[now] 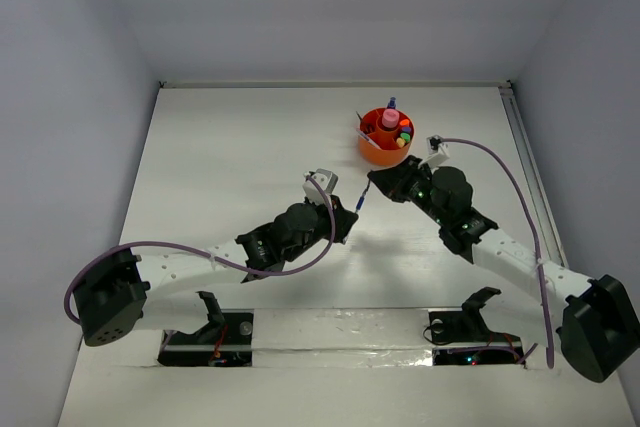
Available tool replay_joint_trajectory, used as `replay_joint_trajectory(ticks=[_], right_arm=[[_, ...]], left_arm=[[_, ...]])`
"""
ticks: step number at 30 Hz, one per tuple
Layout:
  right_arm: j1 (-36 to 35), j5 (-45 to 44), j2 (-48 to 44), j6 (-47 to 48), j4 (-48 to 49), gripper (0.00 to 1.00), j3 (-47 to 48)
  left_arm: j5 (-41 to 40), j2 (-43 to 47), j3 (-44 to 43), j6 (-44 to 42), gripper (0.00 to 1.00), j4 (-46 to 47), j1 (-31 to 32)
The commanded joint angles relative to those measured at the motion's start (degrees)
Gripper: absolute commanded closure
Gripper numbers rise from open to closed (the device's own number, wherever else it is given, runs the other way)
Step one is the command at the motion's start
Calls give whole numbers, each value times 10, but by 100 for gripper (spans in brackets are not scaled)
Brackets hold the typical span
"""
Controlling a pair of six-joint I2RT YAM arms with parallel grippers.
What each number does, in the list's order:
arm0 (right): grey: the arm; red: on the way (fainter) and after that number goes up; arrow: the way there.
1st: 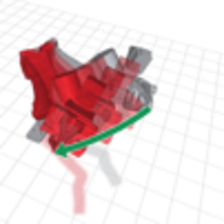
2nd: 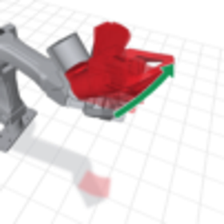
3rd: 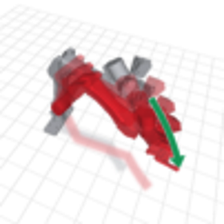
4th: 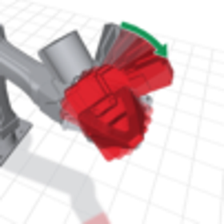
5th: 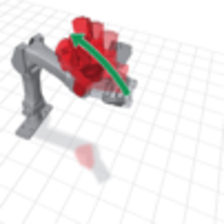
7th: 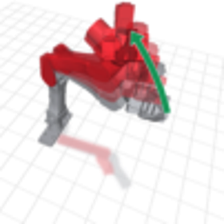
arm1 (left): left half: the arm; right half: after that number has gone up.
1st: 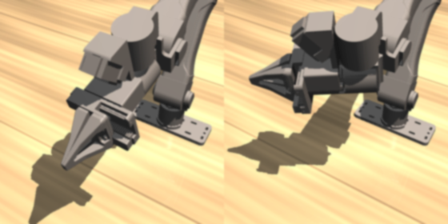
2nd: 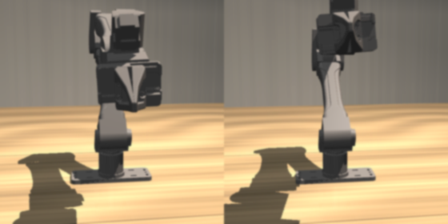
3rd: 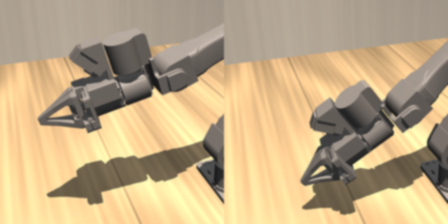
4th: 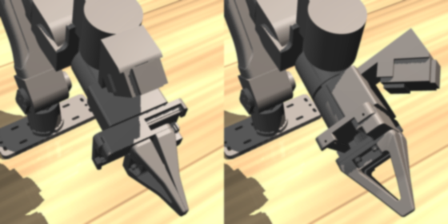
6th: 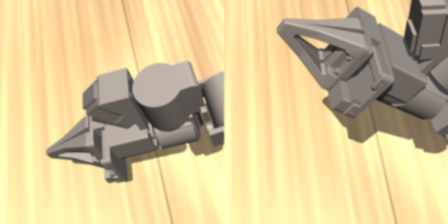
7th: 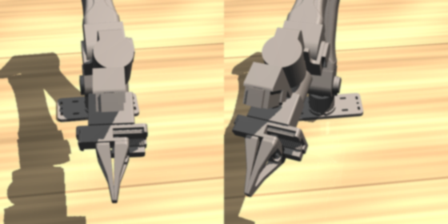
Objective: Sort the stationery into containers
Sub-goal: Close the pen cap on the pen.
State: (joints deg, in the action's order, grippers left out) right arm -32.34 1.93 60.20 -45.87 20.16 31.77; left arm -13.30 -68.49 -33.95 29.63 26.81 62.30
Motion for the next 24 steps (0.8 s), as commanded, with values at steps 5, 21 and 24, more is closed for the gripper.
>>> replay_joint_trajectory(ticks=[5,21,24], right_arm=[[-5,9,10,1,44,99,0],[-11,18,7,-6,44,99,-9],[-11,15,2,-7,43,99,-14]], left_arm=[[0,11,-9,-2,100,25,4],[-13,12,-17,-4,100,19,4],[-21,13,-19,-4,100,18,4]])
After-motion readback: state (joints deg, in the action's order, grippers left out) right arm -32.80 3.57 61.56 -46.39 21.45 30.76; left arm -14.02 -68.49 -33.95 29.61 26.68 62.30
